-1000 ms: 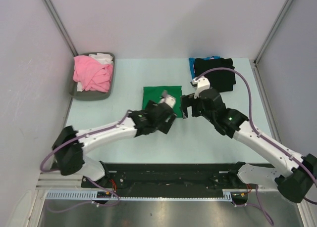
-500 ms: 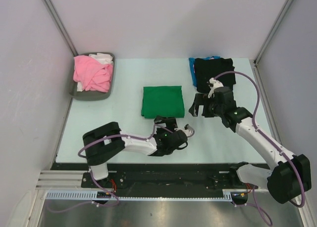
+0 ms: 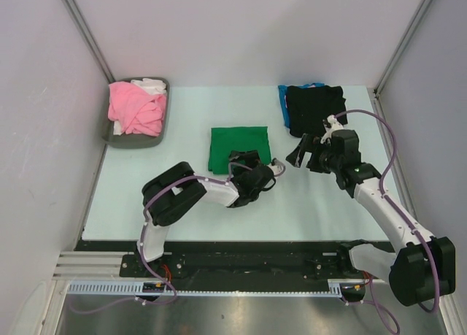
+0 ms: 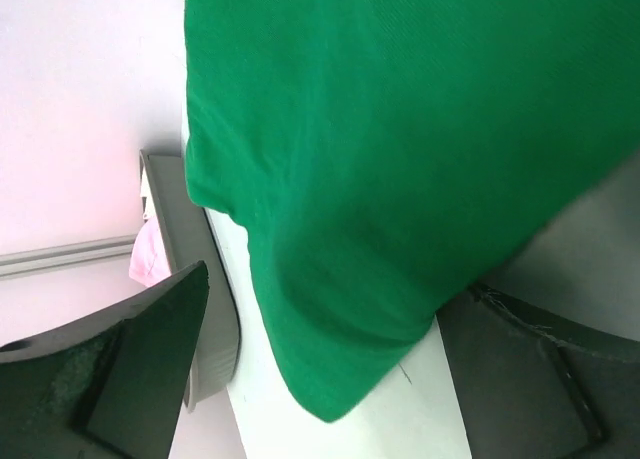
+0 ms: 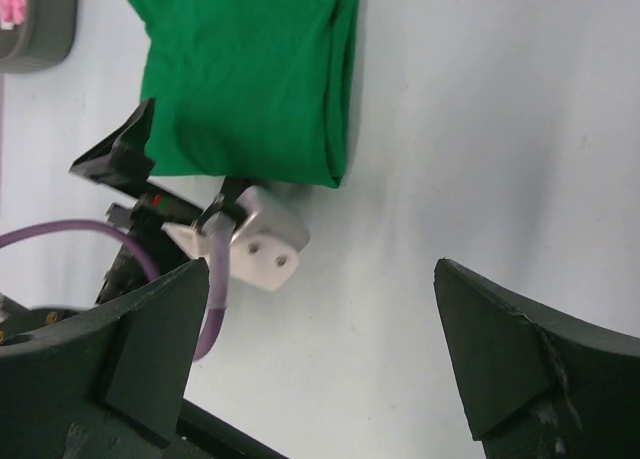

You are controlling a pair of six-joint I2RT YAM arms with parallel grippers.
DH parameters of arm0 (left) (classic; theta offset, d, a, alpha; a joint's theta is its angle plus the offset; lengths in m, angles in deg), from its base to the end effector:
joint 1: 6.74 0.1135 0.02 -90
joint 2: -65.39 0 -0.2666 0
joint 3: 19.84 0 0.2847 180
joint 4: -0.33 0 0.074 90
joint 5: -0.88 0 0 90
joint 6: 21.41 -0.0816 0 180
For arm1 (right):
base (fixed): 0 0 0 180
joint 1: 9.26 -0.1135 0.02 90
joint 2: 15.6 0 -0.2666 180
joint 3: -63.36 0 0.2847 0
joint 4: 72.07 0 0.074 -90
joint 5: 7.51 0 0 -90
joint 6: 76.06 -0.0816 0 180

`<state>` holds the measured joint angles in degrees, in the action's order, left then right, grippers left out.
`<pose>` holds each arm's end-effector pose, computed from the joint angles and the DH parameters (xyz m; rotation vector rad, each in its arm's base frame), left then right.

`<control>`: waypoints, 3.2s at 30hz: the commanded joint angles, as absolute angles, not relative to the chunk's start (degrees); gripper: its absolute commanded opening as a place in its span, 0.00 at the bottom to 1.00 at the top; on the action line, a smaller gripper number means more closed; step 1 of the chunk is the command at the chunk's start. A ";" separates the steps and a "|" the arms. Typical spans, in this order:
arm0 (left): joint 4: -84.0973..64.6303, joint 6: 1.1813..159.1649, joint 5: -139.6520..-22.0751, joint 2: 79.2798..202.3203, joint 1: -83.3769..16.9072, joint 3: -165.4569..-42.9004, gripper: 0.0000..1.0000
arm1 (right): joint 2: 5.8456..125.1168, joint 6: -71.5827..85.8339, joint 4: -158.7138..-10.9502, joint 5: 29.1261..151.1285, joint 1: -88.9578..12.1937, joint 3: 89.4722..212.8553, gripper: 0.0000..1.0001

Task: Fold and stack the t-shirts
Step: Neatly place the folded tshirt to the corner

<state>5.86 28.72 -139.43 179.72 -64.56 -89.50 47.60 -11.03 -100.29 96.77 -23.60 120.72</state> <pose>0.2822 -0.3306 0.0767 1.2283 1.6746 0.7898 0.2952 0.0962 0.2368 0.0585 2.2197 0.6571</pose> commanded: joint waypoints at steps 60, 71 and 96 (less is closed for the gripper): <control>-6.47 49.43 -122.79 156.10 -60.00 -83.25 0.00 | 95.31 -75.09 -32.38 103.85 -31.49 114.37 1.00; -6.74 49.87 -121.82 153.02 -60.35 -82.64 0.00 | 101.38 -71.32 -38.69 100.07 -33.16 121.84 1.00; -20.45 76.89 -118.58 153.48 -61.32 -89.85 0.99 | 99.01 -29.43 -81.32 97.88 -24.64 156.72 0.00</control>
<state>-16.02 58.97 -120.70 156.90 -61.00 -87.89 102.20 -45.17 -68.73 102.39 -27.41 145.09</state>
